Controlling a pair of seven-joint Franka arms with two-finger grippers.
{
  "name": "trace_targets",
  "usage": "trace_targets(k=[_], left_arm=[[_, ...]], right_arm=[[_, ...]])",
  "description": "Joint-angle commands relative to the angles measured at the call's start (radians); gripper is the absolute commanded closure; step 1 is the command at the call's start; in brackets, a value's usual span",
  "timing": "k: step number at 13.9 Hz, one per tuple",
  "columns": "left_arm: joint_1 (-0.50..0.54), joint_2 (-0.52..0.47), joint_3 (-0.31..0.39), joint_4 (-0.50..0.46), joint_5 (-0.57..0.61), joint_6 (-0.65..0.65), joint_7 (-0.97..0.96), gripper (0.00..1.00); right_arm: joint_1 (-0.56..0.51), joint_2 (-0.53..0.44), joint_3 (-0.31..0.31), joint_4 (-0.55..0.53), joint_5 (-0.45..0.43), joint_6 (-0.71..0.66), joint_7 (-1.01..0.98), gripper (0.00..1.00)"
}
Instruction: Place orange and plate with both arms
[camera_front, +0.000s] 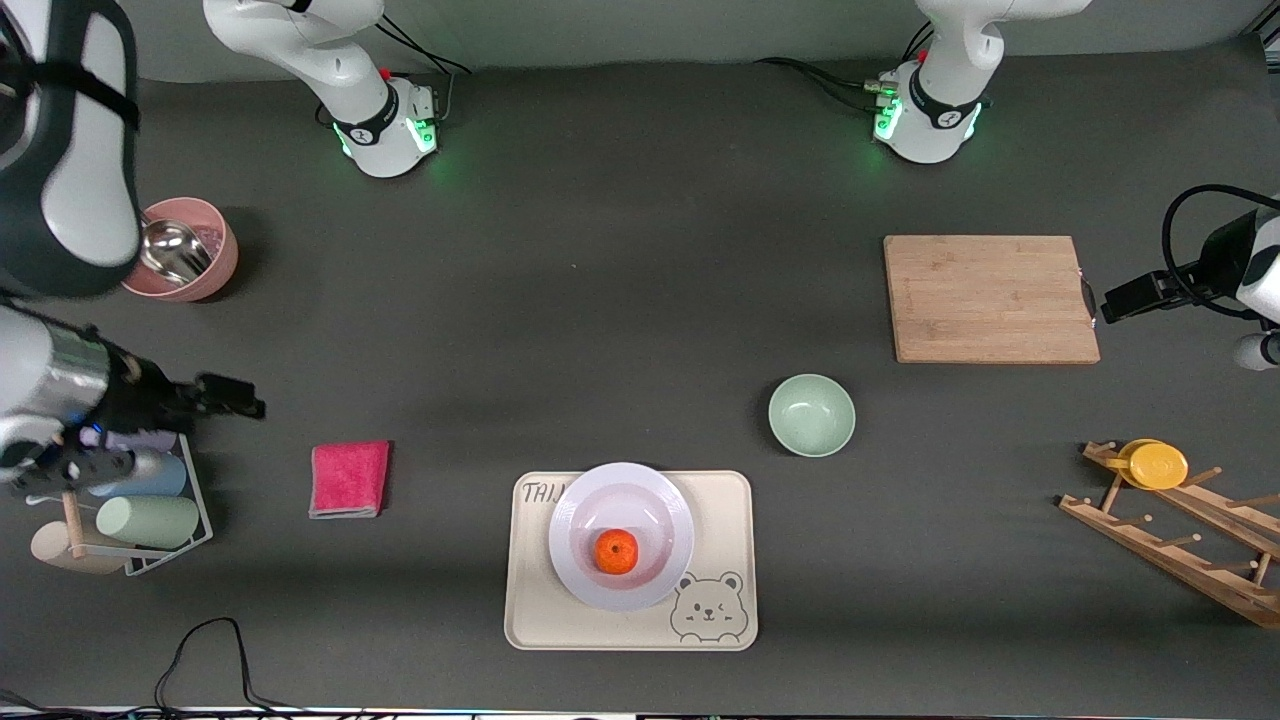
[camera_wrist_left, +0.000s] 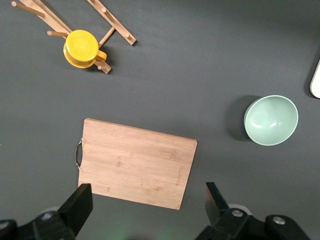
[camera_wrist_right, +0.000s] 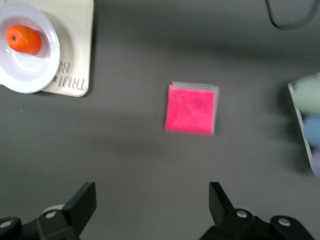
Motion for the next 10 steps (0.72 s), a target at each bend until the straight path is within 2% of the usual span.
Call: trace_targets(k=[1,3,5,10], left_arm=[[-0.003,-0.006,0.003,0.006,0.006,-0.007,-0.005,0.0],[-0.001,-0.006,0.003,0.006,0.006,-0.006,-0.005,0.0],[-0.001,-0.006,0.003,0.008,0.004,-0.004,-0.002,0.0],[0.0,-0.006,0.004,0.014,0.004,-0.006,0.001,0.0]], right_arm=[[-0.099,-0.194,0.144,-0.215,-0.103,0.032,0.098,0.0],[-0.122,-0.211,0.162,-0.215,-0.122,0.032,0.094,0.0],[-0.121,-0.216,0.162,-0.192,-0.186,0.029,0.088,0.0],[-0.121,-0.213,0.122,-0.17,-0.183,-0.029,0.077,0.0]])
